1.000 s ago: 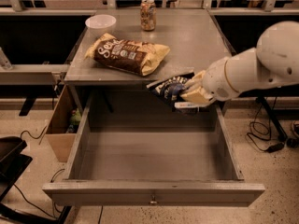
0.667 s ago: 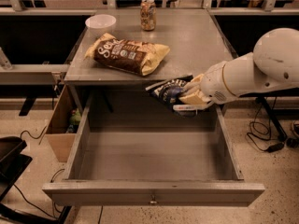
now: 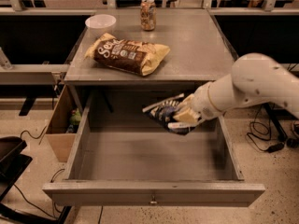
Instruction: Place blue chip bag into top drawer
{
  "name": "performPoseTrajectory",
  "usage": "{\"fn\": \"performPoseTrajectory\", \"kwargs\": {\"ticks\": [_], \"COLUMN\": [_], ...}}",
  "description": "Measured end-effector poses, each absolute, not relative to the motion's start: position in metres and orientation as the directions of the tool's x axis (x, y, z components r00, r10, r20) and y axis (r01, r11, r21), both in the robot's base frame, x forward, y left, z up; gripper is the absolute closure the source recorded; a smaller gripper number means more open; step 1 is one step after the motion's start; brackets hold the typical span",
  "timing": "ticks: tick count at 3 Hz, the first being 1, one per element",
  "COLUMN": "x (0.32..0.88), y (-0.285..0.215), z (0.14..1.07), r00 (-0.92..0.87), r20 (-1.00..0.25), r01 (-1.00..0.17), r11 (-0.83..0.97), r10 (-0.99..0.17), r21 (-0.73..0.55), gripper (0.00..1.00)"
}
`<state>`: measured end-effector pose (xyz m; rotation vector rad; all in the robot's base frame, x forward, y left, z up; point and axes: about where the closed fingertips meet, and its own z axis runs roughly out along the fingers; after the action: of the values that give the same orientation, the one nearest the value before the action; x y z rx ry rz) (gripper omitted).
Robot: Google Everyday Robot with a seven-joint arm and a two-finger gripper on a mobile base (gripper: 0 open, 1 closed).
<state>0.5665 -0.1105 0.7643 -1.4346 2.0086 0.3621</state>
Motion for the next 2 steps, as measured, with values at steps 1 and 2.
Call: {"fn": "performPoseTrajectory", "kwargs": {"ticks": [1, 2], "x": [0.568, 0.566], "y": [-0.117, -0.125], "z": [0.7, 0.67], "r00": [-0.26, -0.29], "r20": [-0.613, -0.621], "r01": [-0.928, -0.923], "r11": [0.369, 0.384], "r10": [-0.746, -0.728], "r21": [-0.055, -0.018], "gripper": [1.0, 1.0]}}
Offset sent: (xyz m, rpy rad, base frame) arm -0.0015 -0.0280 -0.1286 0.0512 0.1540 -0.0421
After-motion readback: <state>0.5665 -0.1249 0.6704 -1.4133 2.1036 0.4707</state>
